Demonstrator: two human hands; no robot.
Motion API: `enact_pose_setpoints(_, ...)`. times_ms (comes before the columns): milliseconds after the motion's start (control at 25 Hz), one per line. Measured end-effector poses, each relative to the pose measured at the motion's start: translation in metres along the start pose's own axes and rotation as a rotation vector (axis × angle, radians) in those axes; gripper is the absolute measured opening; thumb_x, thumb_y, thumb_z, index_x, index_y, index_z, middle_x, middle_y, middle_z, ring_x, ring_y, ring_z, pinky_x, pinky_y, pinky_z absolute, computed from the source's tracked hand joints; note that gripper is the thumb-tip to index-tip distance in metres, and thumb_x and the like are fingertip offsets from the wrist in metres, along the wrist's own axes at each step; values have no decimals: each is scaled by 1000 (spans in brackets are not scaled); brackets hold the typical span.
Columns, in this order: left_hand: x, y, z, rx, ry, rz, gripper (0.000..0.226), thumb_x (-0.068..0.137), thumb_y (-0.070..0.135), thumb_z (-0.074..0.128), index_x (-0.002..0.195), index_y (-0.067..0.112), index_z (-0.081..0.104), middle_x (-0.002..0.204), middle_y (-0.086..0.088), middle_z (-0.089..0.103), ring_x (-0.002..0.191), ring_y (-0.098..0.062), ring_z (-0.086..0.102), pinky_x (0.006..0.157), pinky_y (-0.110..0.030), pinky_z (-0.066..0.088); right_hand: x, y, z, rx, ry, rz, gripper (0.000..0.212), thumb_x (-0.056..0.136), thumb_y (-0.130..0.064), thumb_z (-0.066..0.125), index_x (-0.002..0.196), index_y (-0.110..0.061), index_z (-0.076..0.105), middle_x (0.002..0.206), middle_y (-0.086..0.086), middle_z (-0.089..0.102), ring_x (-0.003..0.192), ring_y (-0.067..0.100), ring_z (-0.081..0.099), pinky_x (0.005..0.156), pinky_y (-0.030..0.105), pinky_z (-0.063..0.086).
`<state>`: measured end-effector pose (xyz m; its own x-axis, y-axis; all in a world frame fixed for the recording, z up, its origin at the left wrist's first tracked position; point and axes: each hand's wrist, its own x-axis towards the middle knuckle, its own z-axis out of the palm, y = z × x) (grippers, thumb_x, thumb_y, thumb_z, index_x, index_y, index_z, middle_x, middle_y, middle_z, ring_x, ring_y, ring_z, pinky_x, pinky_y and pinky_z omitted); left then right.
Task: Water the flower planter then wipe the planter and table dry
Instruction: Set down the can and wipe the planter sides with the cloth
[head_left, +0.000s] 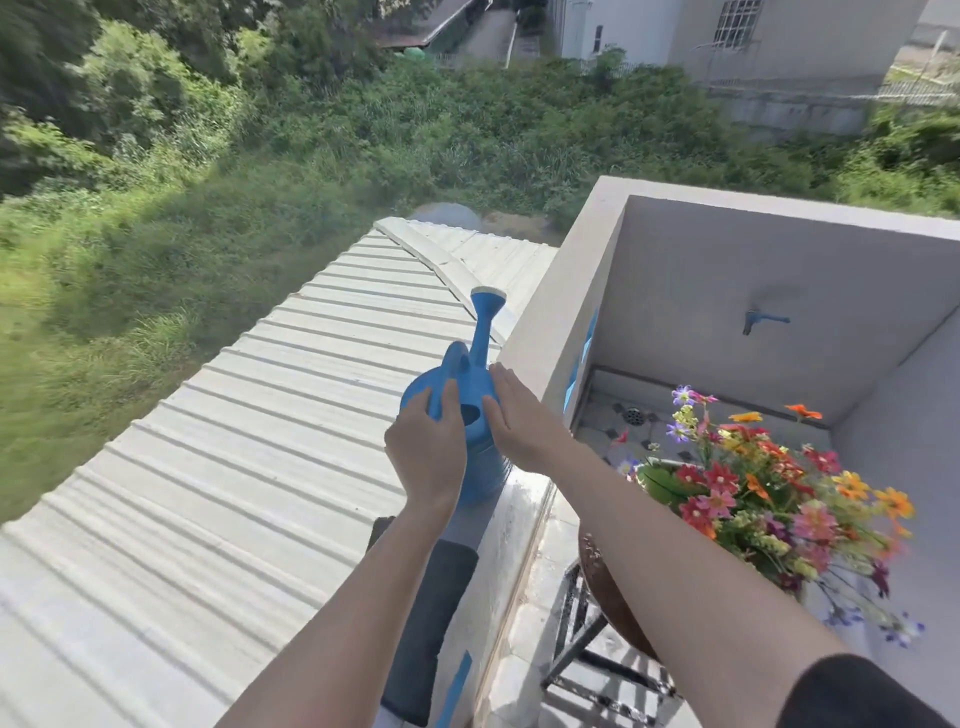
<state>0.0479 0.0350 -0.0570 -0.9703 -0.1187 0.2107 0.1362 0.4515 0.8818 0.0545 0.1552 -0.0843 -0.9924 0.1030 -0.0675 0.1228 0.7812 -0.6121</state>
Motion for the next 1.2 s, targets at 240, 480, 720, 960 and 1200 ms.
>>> enact_pose_setpoints(240,-19,-10,8,-62,-1,-35,35,94,33,50,63,18,43,51,9,39,46,-11,37,51,-24,31,2,16,10,-42,9,-52,55,100,-32,19,148,-7,8,158,6,14,145,18,13,119,32,13)
enact_pose_setpoints(480,-18,-5,-3,-45,-137,-93,29,95,38,45,88,11,54,68,3,56,63,-17,53,65,-30,41,1,16,13,-132,59,-69,55,100,-32,20,147,-6,12,154,11,22,142,24,21,115,36,20)
enact_pose_setpoints(720,-4,-33,-40,43,-56,-117,37,97,29,30,64,13,39,68,-1,42,69,-22,38,59,-34,28,-37,7,48,207,293,138,53,95,-43,22,133,-9,31,137,11,42,127,28,38,107,50,35)
enact_pose_setpoints(960,-29,-152,-63,519,-507,-333,64,93,48,42,135,0,41,134,-19,51,123,-35,47,98,-41,37,-108,-14,133,322,166,471,59,94,-45,39,140,-8,31,141,10,41,130,25,39,103,35,37)
enact_pose_setpoints(1200,-49,-183,-65,448,-470,-193,40,90,48,50,102,9,53,100,-11,63,95,-30,59,78,-39,48,-101,-25,152,163,103,401,37,91,-35,53,117,-9,51,115,8,54,109,22,51,88,27,41)
